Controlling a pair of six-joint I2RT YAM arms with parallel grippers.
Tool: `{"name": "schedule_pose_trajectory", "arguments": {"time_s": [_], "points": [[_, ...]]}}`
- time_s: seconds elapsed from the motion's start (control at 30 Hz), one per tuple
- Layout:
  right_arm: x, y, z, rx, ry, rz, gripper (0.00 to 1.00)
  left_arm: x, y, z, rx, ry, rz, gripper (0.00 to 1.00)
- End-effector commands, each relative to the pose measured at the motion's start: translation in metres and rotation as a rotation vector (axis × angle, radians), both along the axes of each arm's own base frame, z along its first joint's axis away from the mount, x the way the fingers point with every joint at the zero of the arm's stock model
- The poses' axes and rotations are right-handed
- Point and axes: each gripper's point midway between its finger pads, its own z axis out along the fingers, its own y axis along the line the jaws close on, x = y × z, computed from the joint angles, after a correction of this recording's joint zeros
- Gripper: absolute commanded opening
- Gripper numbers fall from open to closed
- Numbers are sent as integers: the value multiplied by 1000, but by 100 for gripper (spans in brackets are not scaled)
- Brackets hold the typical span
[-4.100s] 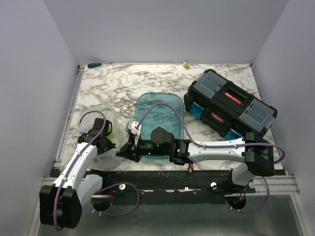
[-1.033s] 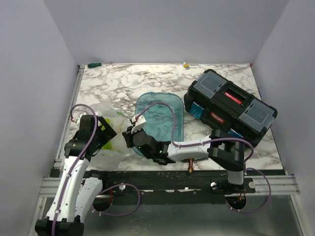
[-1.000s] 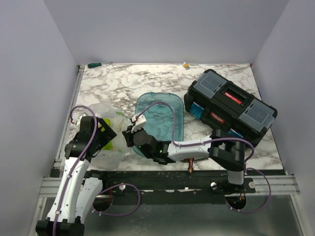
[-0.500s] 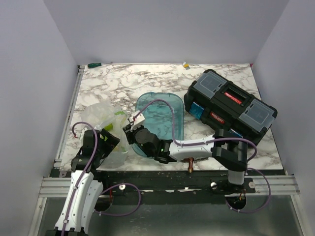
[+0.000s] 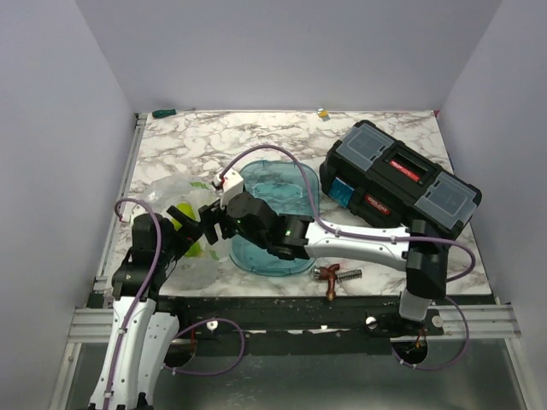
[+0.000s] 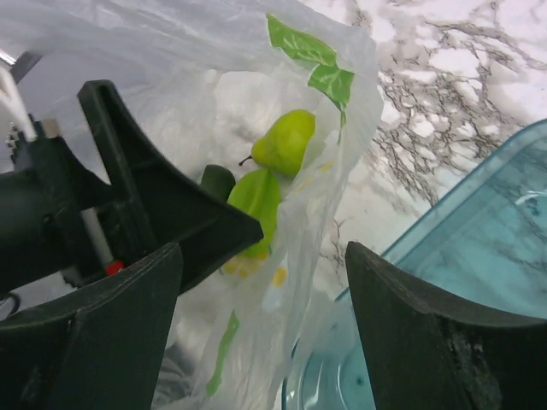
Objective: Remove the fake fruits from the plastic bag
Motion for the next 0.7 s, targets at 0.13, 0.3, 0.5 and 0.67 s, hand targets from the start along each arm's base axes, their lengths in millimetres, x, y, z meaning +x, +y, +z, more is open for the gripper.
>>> {"name": "schedule_pose_trajectory", "arguments": {"time_s": [0.13, 0.3, 0.5, 0.67], "points": [[-104, -5, 26, -6, -78, 169, 87, -3, 7, 9, 79, 35, -33, 99], [-135, 10, 16, 80, -146, 289, 79, 5, 20, 26, 158, 2, -8, 99], [-119, 32, -6, 61, -251, 247, 71, 14, 14, 37, 170, -43, -66, 99], [-122, 48, -44, -15, -299, 308, 65, 23, 14, 32, 207, -19, -108, 99]]}}
